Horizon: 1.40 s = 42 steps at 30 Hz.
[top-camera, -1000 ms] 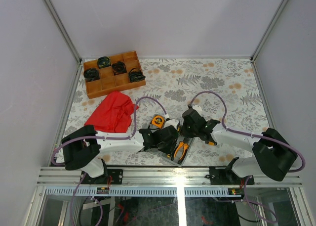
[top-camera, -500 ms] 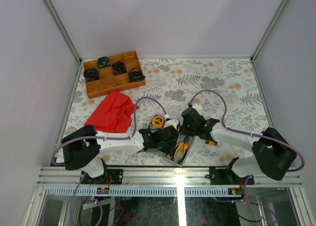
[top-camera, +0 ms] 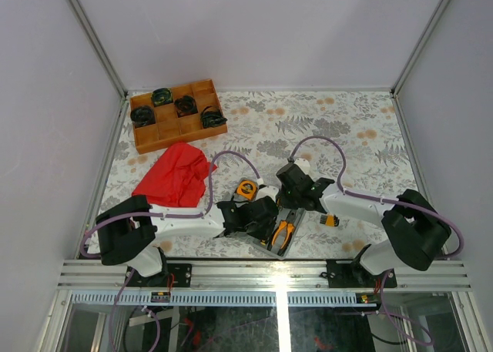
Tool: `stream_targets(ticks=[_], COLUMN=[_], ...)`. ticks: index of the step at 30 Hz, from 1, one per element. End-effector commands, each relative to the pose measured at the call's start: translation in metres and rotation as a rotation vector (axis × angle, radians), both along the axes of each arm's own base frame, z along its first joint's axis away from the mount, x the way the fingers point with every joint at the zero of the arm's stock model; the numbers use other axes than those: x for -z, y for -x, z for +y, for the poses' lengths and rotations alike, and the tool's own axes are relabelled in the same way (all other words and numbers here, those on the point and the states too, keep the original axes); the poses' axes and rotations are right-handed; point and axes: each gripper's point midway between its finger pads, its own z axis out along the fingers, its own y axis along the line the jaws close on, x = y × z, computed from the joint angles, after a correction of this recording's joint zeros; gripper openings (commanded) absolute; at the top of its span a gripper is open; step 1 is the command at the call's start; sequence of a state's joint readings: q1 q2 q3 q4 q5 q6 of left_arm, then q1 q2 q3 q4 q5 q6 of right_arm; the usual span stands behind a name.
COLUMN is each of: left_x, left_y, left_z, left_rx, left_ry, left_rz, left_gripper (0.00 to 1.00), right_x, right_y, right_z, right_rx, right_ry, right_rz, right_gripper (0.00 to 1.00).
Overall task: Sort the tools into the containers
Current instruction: Adjust the screwdriver in the storage box.
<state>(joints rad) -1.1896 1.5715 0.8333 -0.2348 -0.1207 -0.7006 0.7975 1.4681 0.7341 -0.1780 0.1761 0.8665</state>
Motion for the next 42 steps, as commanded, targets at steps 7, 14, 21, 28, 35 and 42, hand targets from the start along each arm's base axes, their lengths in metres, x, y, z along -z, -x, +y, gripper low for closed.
stream_targets(ticks=[7,14,21,28,35,42], left_x=[0.046,0.046,0.048,0.048,0.047,0.047], left_y=[0.031,0.032,0.032,0.032,0.032,0.033], left_z=[0.046,0.045,0.044,0.042,0.041,0.043], left_rx=[0.037,0.037,0.038,0.04,0.039,0.041], left_ry=[-0.203,-0.202,-0.204,-0.202,-0.198,-0.199], left_rz=[0.106,0.108,0.111,0.112,0.113,0.113], left_gripper=[0.01,0.0,0.0,0.0,0.0,0.0], right_x=[0.008,0.015,-0.023,-0.037,-0.025,-0.015], right_y=[0.001,0.003,-0.01,-0.011,-0.009,-0.007], right_z=[-0.01,-0.013,-0.003,-0.014,-0.009,-0.007], right_rx=[-0.007,-0.016,0.006,0.05,0.034,0.021], right_ry=[0.089,0.129,-0.007,0.002,0.01,0.023], right_rz=[0.025,0.056,-0.088,-0.127,-0.086,-0.056], right_gripper=[0.0,0.0,0.03,0.06,0.08,0.09])
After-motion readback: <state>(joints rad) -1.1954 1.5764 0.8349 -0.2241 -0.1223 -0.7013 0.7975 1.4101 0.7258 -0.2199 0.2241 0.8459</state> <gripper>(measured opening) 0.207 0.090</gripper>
